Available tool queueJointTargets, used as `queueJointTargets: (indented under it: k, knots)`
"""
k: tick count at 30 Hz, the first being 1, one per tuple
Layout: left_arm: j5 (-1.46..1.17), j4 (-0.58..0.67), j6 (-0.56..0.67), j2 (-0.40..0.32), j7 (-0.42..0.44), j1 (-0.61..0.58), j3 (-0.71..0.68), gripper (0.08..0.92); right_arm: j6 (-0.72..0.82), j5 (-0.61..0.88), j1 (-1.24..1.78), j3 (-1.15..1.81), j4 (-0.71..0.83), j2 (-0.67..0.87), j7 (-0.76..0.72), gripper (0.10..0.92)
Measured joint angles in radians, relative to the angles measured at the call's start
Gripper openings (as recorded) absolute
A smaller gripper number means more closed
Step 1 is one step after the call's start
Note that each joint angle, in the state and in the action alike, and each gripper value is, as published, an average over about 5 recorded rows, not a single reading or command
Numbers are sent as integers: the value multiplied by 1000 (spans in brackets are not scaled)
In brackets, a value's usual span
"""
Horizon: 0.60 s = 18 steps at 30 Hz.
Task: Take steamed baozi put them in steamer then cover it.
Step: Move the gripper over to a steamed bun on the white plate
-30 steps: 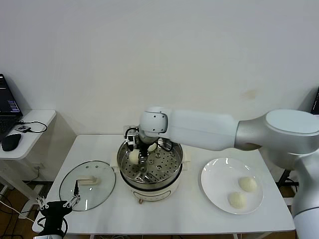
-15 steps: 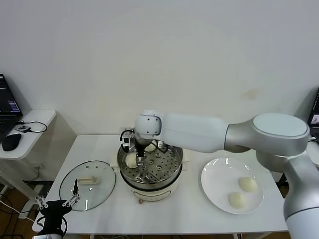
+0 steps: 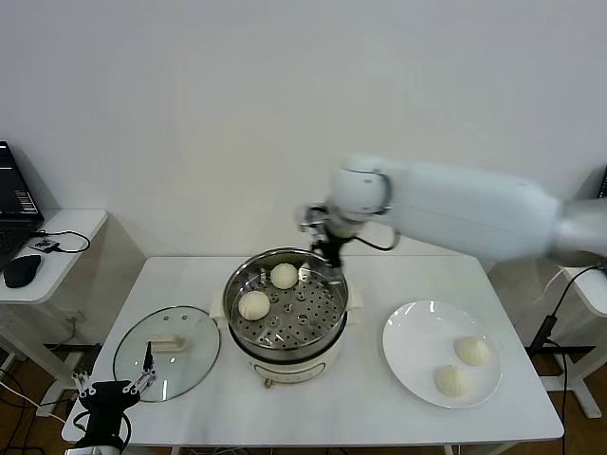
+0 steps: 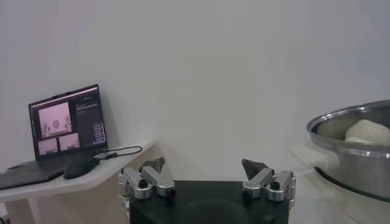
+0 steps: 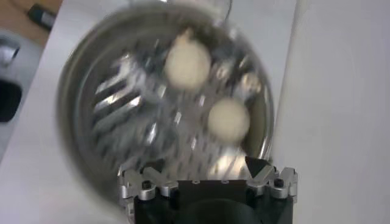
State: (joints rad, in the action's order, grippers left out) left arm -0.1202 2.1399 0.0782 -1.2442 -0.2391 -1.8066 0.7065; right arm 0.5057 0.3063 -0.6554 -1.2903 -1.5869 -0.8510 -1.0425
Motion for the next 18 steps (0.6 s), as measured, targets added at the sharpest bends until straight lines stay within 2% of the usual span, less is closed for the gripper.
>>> queueJointTargets:
  k: [10, 18]
  knots:
    - [20, -1, -11, -8, 5, 2, -17, 823, -113, -210, 255, 166, -121, 339, -50, 823]
    - [29, -12, -12, -19, 5, -2, -24, 823, -161, -336, 482, 281, -168, 481, -49, 823]
